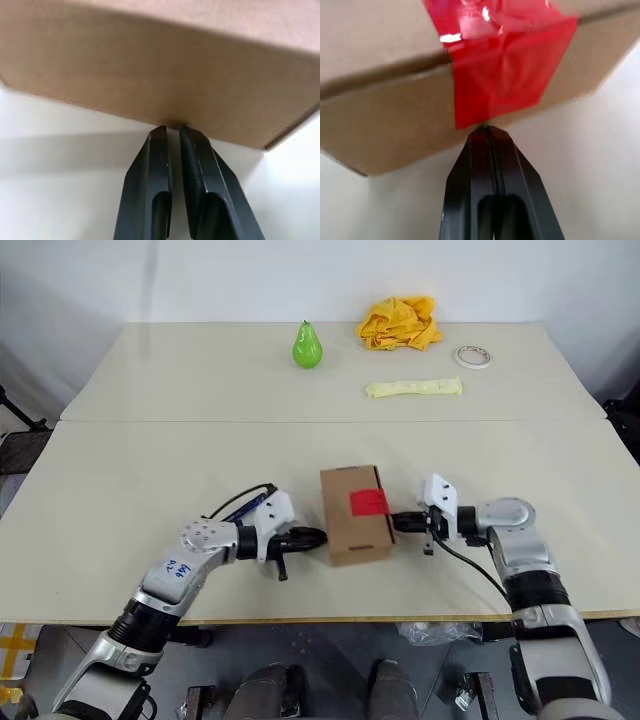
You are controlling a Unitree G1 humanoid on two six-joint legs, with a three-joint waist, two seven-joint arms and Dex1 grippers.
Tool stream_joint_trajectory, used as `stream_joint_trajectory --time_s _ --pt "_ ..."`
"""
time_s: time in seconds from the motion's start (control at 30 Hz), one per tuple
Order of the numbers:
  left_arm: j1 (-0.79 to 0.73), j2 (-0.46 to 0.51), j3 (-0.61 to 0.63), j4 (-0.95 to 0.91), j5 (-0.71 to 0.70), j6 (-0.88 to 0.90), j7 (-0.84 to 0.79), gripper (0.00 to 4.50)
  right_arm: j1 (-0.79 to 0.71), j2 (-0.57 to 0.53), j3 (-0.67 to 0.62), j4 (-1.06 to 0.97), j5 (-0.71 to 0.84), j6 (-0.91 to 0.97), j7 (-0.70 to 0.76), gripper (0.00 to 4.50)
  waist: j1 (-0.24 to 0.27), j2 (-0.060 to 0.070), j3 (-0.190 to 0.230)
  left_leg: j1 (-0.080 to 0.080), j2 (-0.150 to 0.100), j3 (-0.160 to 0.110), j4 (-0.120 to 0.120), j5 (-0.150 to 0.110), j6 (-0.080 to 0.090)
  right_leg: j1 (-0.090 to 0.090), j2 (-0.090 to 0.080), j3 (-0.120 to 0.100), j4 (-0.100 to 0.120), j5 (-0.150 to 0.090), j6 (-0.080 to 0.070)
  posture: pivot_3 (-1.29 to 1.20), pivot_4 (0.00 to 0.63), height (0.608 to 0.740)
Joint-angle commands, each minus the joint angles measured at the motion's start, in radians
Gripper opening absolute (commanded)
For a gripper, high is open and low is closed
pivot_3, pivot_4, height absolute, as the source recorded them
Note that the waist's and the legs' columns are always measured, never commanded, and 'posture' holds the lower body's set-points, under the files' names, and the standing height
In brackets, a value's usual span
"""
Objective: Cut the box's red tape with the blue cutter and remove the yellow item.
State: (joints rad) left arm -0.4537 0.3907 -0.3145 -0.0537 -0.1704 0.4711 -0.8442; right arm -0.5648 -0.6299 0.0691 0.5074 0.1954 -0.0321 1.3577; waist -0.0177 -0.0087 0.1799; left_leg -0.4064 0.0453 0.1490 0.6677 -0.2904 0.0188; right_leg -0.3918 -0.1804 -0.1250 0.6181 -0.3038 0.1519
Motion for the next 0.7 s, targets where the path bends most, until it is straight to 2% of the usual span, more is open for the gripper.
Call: stream_joint_trajectory --time_s 0.03,0.23,0.4,0.63,0.7 --pt "-0.003 -0.037 -0.038 -0.050 -0.015 -0.005 -0.018 0.41 0.023 -0.050 -0.024 -0.092 0.006 0.031 -0.014 0.00 -0.001 0.000 0.000 0.000 0.000 0.000 0.001 0.000 0.000 0.000 0.000 0.000 0.000 0.000 0.000 0.00 0.150 0.740" --pt "-0.050 -0.125 -0.082 0.044 0.022 -0.021 0.006 0.41 0.011 -0.088 -0.042 -0.077 0.000 0.019 -0.038 0.00 -0.005 0.000 0.000 0.001 0.001 -0.001 0.002 0.000 0.000 0.000 0.000 0.002 0.000 0.000 -0.001 0.00 0.150 0.740" --pt "-0.065 -0.127 -0.096 0.070 0.046 -0.028 0.000 0.41 -0.051 -0.067 -0.029 0.018 -0.037 -0.031 -0.068 0.00 -0.007 0.000 0.000 0.001 0.001 -0.001 0.003 0.000 0.000 0.000 0.000 0.002 0.001 0.000 -0.001 0.00 0.150 0.740" --pt "-0.018 -0.029 -0.046 0.000 0.042 -0.017 -0.022 0.41 -0.091 -0.084 -0.039 0.150 -0.062 -0.115 -0.086 0.00 -0.009 0.000 0.000 0.001 0.001 -0.002 0.003 0.000 0.000 0.000 0.000 0.002 0.001 0.000 -0.001 0.00 0.150 0.740" --pt "0.037 0.028 0.034 -0.107 -0.027 0.043 -0.039 0.41 -0.072 -0.105 -0.093 0.122 0.004 -0.094 -0.058 0.00 -0.011 0.000 0.000 0.001 0.001 -0.002 0.003 0.000 0.000 0.000 0.000 0.002 0.001 0.000 -0.001 0.00 0.150 0.740"
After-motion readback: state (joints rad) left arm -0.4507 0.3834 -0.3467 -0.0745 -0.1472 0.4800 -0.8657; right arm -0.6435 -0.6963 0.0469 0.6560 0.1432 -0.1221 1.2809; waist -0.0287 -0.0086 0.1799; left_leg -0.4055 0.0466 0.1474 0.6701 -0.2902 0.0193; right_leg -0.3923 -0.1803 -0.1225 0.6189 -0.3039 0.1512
